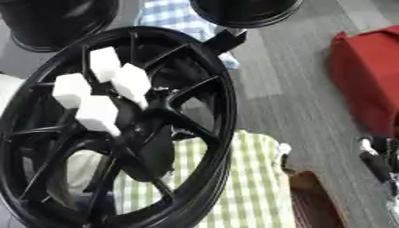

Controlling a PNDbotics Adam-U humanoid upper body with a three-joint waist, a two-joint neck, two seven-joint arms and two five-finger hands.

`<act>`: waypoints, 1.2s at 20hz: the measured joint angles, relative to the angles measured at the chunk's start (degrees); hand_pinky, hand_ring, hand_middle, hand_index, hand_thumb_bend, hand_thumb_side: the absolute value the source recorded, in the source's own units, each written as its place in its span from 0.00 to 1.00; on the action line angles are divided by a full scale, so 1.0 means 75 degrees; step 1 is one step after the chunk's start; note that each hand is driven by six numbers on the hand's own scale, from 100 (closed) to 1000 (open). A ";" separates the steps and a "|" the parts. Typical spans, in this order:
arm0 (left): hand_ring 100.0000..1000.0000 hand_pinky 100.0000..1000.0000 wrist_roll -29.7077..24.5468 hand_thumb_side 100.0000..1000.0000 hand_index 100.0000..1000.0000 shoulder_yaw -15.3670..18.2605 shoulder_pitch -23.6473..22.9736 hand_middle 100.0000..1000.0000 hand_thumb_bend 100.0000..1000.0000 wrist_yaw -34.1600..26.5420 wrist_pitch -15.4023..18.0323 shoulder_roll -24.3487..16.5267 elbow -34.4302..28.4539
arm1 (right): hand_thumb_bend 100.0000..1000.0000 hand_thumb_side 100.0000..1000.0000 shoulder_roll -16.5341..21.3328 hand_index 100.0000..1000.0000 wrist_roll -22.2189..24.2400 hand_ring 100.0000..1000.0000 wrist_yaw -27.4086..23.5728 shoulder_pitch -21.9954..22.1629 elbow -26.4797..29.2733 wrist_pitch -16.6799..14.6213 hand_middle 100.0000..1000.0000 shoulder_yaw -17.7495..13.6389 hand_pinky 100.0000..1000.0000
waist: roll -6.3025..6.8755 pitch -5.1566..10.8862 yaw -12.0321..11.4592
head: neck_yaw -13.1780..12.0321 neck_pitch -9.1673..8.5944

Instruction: Pull the pin out of the wheel hub.

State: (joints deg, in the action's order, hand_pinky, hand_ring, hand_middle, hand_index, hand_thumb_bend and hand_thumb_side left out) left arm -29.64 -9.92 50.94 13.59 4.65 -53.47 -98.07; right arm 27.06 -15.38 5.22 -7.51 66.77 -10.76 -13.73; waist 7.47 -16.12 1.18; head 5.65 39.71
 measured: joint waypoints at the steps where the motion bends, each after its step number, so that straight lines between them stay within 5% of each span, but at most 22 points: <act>1: 0.67 0.75 -0.0282 0.52 0.75 -0.0133 0.0063 0.59 0.53 -0.0045 0.0048 -0.0047 0.0018 | 0.00 0.46 0.0005 0.66 0.0000 0.60 0.0020 0.0001 0.0000 0.0000 0.49 0.0000 0.60 | 0.0009 0.0000 0.0000 | 0.0002 0.0000; 8: 0.68 0.75 -0.1790 0.55 0.76 -0.1027 0.0711 0.60 0.51 -0.0561 0.0085 -0.0151 0.0126 | 0.00 0.46 0.0068 0.66 0.0013 0.60 0.0089 0.0007 0.0000 0.0008 0.49 0.0003 0.60 | 0.0073 0.0030 0.0009 | 0.0008 0.0000; 15: 0.74 0.79 -0.2355 0.55 0.82 -0.1454 0.0910 0.67 0.59 -0.0944 -0.0196 -0.0060 0.0153 | 0.00 0.46 0.0070 0.66 0.0034 0.60 0.0106 0.0004 0.0001 0.0022 0.49 0.0009 0.60 | 0.0119 0.0031 0.0051 | 0.0013 0.0000; 24: 0.77 0.82 -0.2439 0.45 0.82 -0.1614 0.0412 0.68 0.82 -0.1196 -0.1452 -0.0208 0.0125 | 0.00 0.46 0.0071 0.66 0.0040 0.60 0.0152 -0.0010 0.0004 0.0023 0.49 0.0032 0.60 | 0.0119 0.0028 0.0128 | 0.0111 -0.0002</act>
State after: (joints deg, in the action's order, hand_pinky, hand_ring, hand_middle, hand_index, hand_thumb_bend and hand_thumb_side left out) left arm -47.94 -22.03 54.03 4.62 -6.24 -55.03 -97.13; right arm 27.59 -15.08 6.36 -7.58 66.80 -10.59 -13.48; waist 8.36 -15.91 2.14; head 6.48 39.70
